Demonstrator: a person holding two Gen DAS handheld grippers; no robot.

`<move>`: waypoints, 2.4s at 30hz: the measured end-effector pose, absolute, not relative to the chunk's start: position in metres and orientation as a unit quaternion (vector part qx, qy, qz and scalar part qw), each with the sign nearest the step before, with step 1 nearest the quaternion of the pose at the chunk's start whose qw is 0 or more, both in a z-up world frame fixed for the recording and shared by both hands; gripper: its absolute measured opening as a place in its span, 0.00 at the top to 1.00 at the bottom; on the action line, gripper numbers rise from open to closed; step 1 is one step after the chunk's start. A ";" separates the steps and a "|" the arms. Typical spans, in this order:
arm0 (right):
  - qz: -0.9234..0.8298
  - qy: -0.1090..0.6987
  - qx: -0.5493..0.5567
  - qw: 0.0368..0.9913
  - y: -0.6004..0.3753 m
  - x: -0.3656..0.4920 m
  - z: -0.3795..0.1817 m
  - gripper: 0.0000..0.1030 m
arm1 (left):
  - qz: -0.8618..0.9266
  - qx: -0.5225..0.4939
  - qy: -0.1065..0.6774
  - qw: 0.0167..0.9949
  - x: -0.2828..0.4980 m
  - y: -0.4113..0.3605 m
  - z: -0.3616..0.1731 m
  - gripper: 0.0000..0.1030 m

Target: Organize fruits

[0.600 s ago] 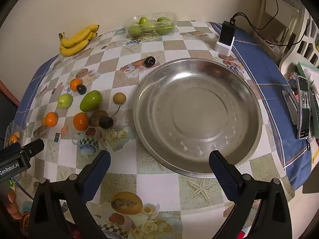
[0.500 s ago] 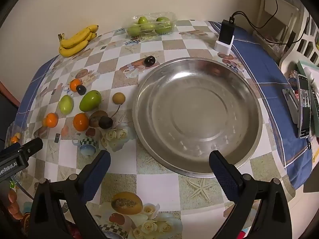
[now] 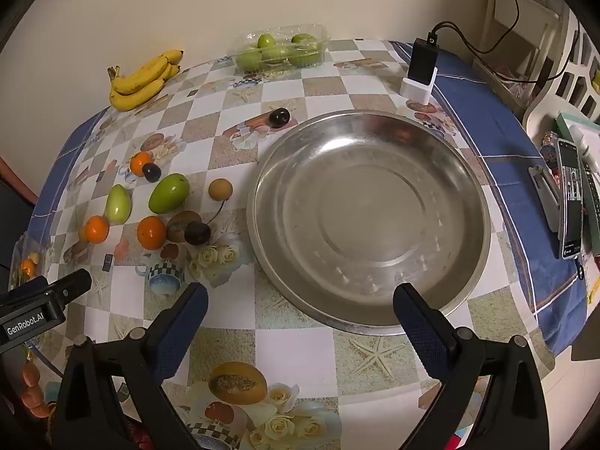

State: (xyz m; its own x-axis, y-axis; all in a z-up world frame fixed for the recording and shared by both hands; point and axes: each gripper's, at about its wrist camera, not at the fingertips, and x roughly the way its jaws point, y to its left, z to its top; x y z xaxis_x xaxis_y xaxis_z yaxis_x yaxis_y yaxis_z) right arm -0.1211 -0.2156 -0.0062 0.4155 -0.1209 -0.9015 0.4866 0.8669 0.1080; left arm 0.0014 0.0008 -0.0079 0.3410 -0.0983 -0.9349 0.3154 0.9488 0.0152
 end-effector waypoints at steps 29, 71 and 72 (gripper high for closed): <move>-0.186 0.508 0.179 0.822 -0.215 -0.121 -0.007 0.04 | -0.128 0.099 0.564 0.810 0.001 0.002 -0.013 0.00; -0.187 0.510 0.177 0.821 -0.214 -0.120 -0.007 0.04 | -0.127 0.098 0.564 0.810 -0.003 0.002 -0.002 0.00; -0.187 0.510 0.177 0.821 -0.214 -0.120 -0.007 0.04 | -0.127 0.097 0.563 0.811 -0.003 0.002 -0.002 0.00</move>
State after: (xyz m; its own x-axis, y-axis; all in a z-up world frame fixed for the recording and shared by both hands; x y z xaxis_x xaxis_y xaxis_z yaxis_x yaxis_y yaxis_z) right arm -0.1203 -0.2138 -0.0072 0.4106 -0.1257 -0.9031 0.4875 0.8673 0.1008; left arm -0.0029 0.0023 -0.0016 0.3333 -0.0964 -0.9379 0.3142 0.9493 0.0141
